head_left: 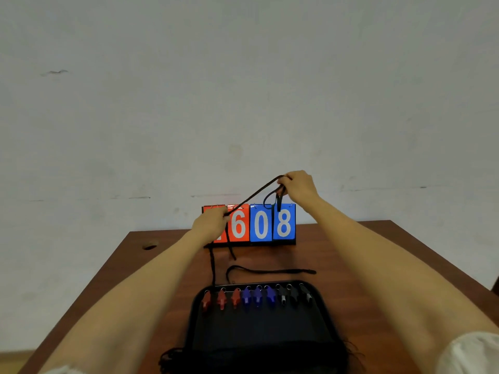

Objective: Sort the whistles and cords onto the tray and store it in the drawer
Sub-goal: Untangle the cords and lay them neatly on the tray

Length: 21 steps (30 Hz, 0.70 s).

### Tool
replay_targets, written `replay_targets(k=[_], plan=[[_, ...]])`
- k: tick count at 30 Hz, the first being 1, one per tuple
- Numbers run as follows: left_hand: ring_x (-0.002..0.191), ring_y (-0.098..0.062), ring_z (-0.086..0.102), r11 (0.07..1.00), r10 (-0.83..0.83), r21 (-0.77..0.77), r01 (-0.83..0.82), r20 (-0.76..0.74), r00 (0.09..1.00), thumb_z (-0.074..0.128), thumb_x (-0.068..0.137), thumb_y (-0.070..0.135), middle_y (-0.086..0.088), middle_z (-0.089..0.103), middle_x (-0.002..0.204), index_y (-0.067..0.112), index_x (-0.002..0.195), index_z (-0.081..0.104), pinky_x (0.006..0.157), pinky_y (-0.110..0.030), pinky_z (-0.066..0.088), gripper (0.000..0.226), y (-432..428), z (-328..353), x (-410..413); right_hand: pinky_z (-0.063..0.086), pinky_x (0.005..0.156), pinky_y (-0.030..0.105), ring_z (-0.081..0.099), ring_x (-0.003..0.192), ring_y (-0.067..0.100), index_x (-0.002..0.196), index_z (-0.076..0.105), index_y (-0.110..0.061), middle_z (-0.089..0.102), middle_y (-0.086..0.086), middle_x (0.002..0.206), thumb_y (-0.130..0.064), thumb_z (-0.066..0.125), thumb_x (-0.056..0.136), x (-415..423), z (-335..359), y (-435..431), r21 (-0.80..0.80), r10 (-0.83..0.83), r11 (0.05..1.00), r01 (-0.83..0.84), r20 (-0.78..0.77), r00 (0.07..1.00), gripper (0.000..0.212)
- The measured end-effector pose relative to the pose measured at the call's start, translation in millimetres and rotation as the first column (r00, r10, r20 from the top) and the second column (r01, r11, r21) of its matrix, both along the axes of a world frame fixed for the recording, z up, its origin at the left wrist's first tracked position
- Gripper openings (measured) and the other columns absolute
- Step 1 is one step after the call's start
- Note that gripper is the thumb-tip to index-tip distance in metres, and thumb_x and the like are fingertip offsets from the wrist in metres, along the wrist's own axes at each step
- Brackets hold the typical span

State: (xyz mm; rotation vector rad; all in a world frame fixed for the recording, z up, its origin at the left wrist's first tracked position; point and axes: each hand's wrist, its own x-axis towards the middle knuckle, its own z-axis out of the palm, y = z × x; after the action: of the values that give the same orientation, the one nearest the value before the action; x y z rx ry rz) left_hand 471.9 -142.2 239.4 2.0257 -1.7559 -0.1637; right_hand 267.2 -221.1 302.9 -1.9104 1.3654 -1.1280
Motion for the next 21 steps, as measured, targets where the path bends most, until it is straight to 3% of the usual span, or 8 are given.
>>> replay_targets(k=[2, 5, 8, 10, 12, 15, 18, 21], plan=[[0.099, -0.032, 0.062, 1.0, -0.004, 0.021, 0.005, -0.058, 0.998, 0.038, 0.101, 0.028, -0.016, 0.065, 0.11, 0.005, 0.112, 0.057, 0.081, -0.037, 0.05, 0.032, -3.0, -6.5, 1.4, 0.055, 0.081, 0.038, 0.072, 0.081, 0.026, 0.09, 0.069, 0.002, 0.067, 0.002, 0.066, -0.016, 0.05, 0.094, -0.4, -5.7, -6.9, 0.033, -0.017, 0.999, 0.016, 0.032, 0.999, 0.026], [0.082, -0.026, 0.058, 1.0, -0.015, 0.0, 0.015, -0.164, 0.986, 0.043, 0.099, 0.031, -0.014, 0.064, 0.1, 0.004, 0.108, 0.056, 0.067, -0.029, 0.047, 0.031, -10.4, -13.7, 6.1, 0.053, 0.074, 0.036, 0.072, 0.079, 0.027, 0.087, 0.068, 0.004, 0.067, 0.003, 0.066, -0.015, 0.05, 0.093, 2.5, -16.4, -16.0, 0.073, -0.045, 0.996, 0.042, 0.05, 0.998, 0.026], [0.074, -0.02, 0.053, 0.999, -0.045, -0.028, 0.04, -0.251, 0.967, 0.049, 0.097, 0.027, -0.007, 0.057, 0.089, 0.009, 0.108, 0.054, 0.062, -0.026, 0.046, 0.022, -14.0, -21.9, 16.9, 0.051, 0.067, 0.036, 0.066, 0.066, 0.024, 0.076, 0.065, -0.001, 0.068, 0.004, 0.066, -0.016, 0.05, 0.093, -0.1, -26.3, -27.7, 0.094, -0.101, 0.991, 0.097, 0.033, 0.994, 0.026], [0.071, -0.023, 0.055, 0.997, -0.012, -0.081, -0.018, -0.347, 0.938, 0.046, 0.097, 0.018, -0.01, 0.059, 0.086, 0.01, 0.099, 0.053, 0.069, -0.035, 0.051, 0.011, -15.6, -26.9, 25.0, 0.044, 0.059, 0.033, 0.06, 0.062, 0.025, 0.072, 0.06, -0.004, 0.067, 0.009, 0.073, -0.019, 0.048, 0.095, -6.5, -33.7, -32.2, 0.071, -0.163, 0.983, 0.168, -0.075, 0.984, 0.029], [0.066, -0.023, 0.053, 0.981, 0.092, -0.114, -0.155, -0.428, 0.899, 0.043, 0.098, 0.014, -0.013, 0.059, 0.082, 0.007, 0.092, 0.053, 0.062, -0.031, 0.047, 0.014, -16.7, -30.5, 32.8, 0.041, 0.061, 0.031, 0.058, 0.069, 0.03, 0.074, 0.057, -0.004, 0.062, 0.011, 0.079, -0.02, 0.044, 0.096, -14.9, -45.3, -32.8, 0.038, -0.221, 0.971, 0.236, -0.241, 0.945, 0.031], [0.073, -0.029, 0.059, 0.946, 0.253, -0.086, -0.313, -0.408, 0.877, 0.042, 0.097, 0.019, -0.016, 0.065, 0.085, 0.001, 0.088, 0.059, 0.067, -0.032, 0.045, 0.026, -17.2, -39.8, 45.0, 0.037, 0.059, 0.03, 0.051, 0.069, 0.029, 0.066, 0.043, -0.008, 0.054, 0.011, 0.079, -0.015, 0.041, 0.095, -25.1, -72.4, -33.8, 0.048, -0.228, 0.963, 0.266, -0.382, 0.895, 0.031], [0.095, -0.038, 0.062, 0.943, 0.306, -0.029, -0.331, -0.314, 0.899, 0.042, 0.095, 0.014, -0.021, 0.068, 0.099, -0.003, 0.098, 0.063, 0.078, -0.036, 0.047, 0.027, -17.4, -50.9, 48.5, 0.034, 0.054, 0.028, 0.049, 0.07, 0.028, 0.07, 0.043, -0.007, 0.053, 0.011, 0.081, -0.016, 0.04, 0.096, -26.0, -93.1, -31.0, 0.073, -0.184, 0.967, 0.243, -0.458, 0.869, 0.028], [0.103, -0.037, 0.059, 0.945, 0.324, 0.027, -0.327, -0.231, 0.917, 0.041, 0.093, 0.003, -0.02, 0.064, 0.111, -0.004, 0.111, 0.059, 0.077, -0.034, 0.045, 0.026, -15.6, -56.2, 41.8, 0.031, 0.051, 0.027, 0.049, 0.07, 0.028, 0.077, 0.045, -0.005, 0.052, 0.01, 0.081, -0.016, 0.04, 0.096, -23.3, -101.5, -27.4, 0.074, -0.172, 0.97, 0.234, -0.472, 0.865, 0.023]])
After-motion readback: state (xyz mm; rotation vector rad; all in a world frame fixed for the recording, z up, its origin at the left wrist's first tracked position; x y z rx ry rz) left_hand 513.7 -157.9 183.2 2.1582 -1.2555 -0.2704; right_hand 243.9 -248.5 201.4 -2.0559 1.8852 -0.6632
